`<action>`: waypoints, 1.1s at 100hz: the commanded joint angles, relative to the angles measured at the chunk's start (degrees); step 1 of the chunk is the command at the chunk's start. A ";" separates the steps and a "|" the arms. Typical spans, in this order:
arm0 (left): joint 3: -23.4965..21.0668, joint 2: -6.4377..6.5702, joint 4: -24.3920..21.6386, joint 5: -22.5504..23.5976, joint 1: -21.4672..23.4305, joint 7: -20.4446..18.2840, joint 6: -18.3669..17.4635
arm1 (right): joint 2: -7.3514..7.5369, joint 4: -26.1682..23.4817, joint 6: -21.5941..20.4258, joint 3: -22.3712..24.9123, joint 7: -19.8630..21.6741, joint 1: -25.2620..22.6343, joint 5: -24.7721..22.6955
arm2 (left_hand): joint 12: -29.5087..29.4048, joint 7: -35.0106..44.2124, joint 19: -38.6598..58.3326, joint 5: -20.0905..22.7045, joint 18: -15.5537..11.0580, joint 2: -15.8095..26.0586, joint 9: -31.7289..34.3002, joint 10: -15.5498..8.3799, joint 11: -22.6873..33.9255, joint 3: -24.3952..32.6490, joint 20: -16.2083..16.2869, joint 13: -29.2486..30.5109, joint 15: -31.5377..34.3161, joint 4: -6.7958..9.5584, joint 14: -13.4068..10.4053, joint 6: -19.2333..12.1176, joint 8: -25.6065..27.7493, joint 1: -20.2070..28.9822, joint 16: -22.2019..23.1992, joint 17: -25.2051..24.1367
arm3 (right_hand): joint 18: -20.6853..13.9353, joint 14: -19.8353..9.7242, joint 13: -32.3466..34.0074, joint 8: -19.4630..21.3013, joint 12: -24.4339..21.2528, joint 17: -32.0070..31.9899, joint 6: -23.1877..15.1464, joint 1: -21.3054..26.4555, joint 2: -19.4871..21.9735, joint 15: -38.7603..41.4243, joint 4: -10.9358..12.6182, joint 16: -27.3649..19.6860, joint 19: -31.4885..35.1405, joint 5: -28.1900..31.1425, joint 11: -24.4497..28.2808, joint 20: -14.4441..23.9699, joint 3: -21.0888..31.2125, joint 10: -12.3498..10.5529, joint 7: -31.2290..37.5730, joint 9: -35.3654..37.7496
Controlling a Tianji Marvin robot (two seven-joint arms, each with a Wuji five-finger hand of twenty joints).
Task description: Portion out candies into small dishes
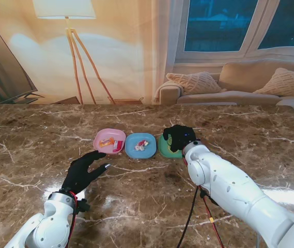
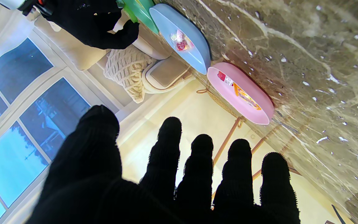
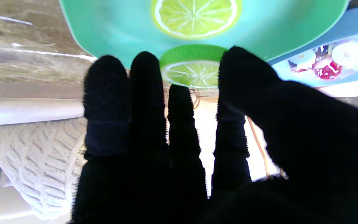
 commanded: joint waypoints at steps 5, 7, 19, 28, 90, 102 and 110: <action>0.03 -0.01 -0.02 0.08 0.38 0.11 0.03 | 0.22 -0.25 0.50 -0.23 1.38 -0.32 -0.21 | -0.75 -0.37 -1.54 0.63 -0.76 1.62 -0.73 0.55 -0.66 -1.43 -1.02 -0.90 -1.69 1.29 -0.65 0.31 0.35 1.29 -0.36 -0.91 | -4.54 -3.64 -1.65 3.92 -0.23 -1.93 5.33 -1.11 4.29 -1.51 7.28 -0.10 -1.55 -0.13 9.04 0.45 2.43 -4.41 -0.47 0.14; 0.01 -0.01 -0.02 0.09 0.39 0.12 0.04 | 0.24 -0.31 0.51 -0.23 1.43 -0.35 -0.25 | -0.76 -0.36 -1.54 0.67 -0.79 1.65 -0.75 0.58 -0.67 -1.43 -1.02 -0.86 -1.68 1.30 -0.66 0.28 0.36 1.29 -0.36 -0.93 | -4.52 -3.66 -1.80 4.03 -0.39 -2.02 5.46 -1.27 4.34 -1.54 7.52 -0.18 -1.63 -0.18 9.05 0.44 2.42 -4.43 -0.65 -0.01; -0.01 -0.02 -0.02 0.11 0.40 0.16 0.10 | 0.44 -0.93 0.59 0.03 1.72 -0.64 -0.59 | -0.75 -0.36 -1.57 0.67 -0.86 1.63 -0.74 0.51 -0.65 -1.42 -1.03 -0.91 -1.70 1.29 -0.71 0.28 0.36 1.34 -0.36 -0.94 | -4.52 -3.80 -2.24 5.30 -2.22 -2.31 5.90 -2.06 4.86 -1.45 8.96 -0.90 -1.92 -0.48 9.57 0.51 2.17 -4.38 -1.86 -0.91; 0.01 -0.02 0.04 0.14 0.34 0.17 0.05 | 0.52 -1.15 0.50 0.21 1.80 -0.74 -0.74 | -0.77 -0.36 -1.57 0.68 -0.86 1.56 -0.76 0.66 -0.67 -1.42 -1.02 -0.87 -1.69 1.30 -0.71 0.30 0.36 1.33 -0.36 -0.91 | -4.56 -3.86 -2.63 6.30 -3.71 -2.58 6.18 -2.82 4.83 -1.33 10.29 -1.66 -2.31 -0.45 9.81 0.48 2.07 -4.33 -2.71 -1.36; -0.13 -0.03 0.08 0.16 0.34 0.26 0.02 | 5.56 -13.66 1.62 14.59 6.67 -11.62 -12.16 | -0.75 -0.35 -1.56 0.69 -0.90 1.50 -0.70 0.62 -0.62 -1.31 -1.02 -0.87 -1.67 1.30 -0.70 0.35 0.36 1.36 -0.36 -0.94 | -4.59 -3.84 -3.45 7.46 -4.27 -2.99 6.48 -3.90 4.23 -0.75 10.30 -1.97 -2.59 -0.50 10.11 0.56 1.83 -4.29 -3.50 -1.55; -0.09 -0.01 0.05 0.25 0.37 0.23 -0.02 | 6.64 -17.01 2.05 19.39 8.93 -15.52 -15.59 | -0.76 -0.36 -1.59 0.70 -0.75 1.52 -0.71 0.56 -0.63 -1.31 -1.04 -0.91 -1.68 1.29 -0.71 0.41 0.35 1.36 -0.37 -0.98 | -4.03 -3.26 -4.82 7.45 -4.48 -4.13 6.96 -4.93 3.37 -1.20 10.08 -2.15 -3.31 -1.55 9.50 0.38 1.23 -4.25 -4.22 -2.74; -0.04 -0.02 0.05 0.32 0.39 0.31 -0.06 | 7.12 -18.83 2.61 21.68 10.99 -17.58 -17.06 | -0.76 -0.37 -1.57 0.69 -0.77 1.55 -0.75 0.53 -0.63 -1.34 -1.03 -0.86 -1.66 1.28 -0.87 0.18 0.35 1.26 -0.36 -0.92 | -3.48 -2.49 -6.93 7.31 -4.69 -5.76 8.04 -6.98 2.37 -2.04 9.56 -2.46 -4.55 -4.27 8.54 0.05 -0.32 -3.86 -5.65 -5.24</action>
